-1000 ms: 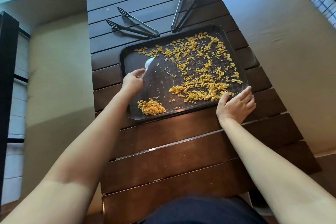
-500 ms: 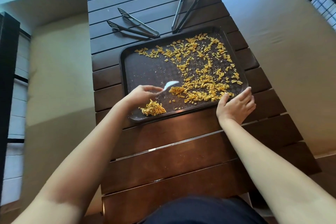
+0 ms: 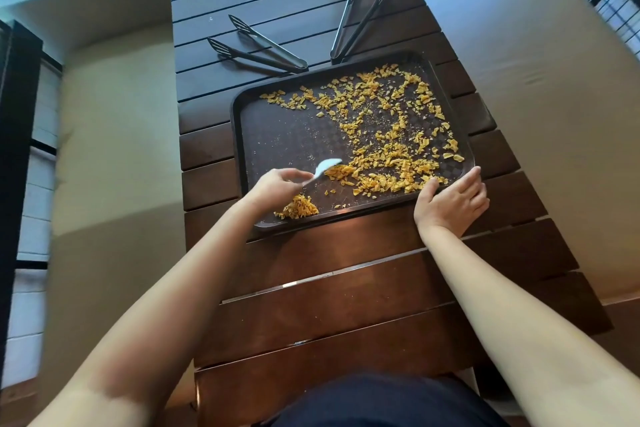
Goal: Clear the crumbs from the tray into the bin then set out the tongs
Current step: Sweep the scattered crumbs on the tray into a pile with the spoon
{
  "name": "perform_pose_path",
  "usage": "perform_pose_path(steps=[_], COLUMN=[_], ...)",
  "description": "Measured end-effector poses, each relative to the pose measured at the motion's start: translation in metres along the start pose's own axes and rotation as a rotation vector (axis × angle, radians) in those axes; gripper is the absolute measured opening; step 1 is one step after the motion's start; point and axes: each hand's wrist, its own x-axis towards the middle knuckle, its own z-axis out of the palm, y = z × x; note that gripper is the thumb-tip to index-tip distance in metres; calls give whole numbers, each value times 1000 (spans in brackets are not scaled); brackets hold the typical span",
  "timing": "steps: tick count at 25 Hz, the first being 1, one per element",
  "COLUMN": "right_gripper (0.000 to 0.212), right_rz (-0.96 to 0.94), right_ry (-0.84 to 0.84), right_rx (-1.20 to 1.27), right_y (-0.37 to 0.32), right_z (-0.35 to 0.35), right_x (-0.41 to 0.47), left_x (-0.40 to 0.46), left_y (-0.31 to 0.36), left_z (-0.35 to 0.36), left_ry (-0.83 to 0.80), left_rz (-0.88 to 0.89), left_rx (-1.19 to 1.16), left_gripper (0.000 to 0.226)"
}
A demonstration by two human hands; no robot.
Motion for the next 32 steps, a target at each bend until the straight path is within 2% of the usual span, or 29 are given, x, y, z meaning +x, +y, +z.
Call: perform_pose_path(steps=[2,4,6,8,14,16,18,20,22,24,28,30,32], right_gripper=[74,76,77,77,77,77,77,77,77,77,77,77,77], right_rz=[1,-2,-5,0,-1,-2,-3,-6,-4,-2,-1,1,1], right_ry=[20,11,14,26,23,24,21,21,19,19,21,16,15], right_rx=[-9,-1,-3,-6,6,4,1,3,4,6,7,7,3], right_y=[1,2,1,2,1,1,1,1,1,1,0,0,1], right_z=[2,1,1,2,1,0,1,1,0,-1,0,0,0], right_x=[0,1,0,1,1,1,1,1,1,1,1,1,1], left_x=[-1,4,11,15,8,5,3,6,9,10,6,5,6], left_y=[4,10,14,16,16,15,13,11,6,1,-4,0,7], left_z=[0,-6,-11,-9,-3,-13,-22,-24,-21,-14,-19,-26,-25], left_ry=[-14,125,243,196,-96,-172,-151,2,114,83,-170,-167,-71], left_rz=[8,-12,-40,-20,144,143,138,138,117,105,101,120,155], left_rx=[-51,-201,-237,-130,306,340,220,70,33,98,275,296,234], left_gripper=[27,27,33,31,19,18,19,21,22,22,20,19,18])
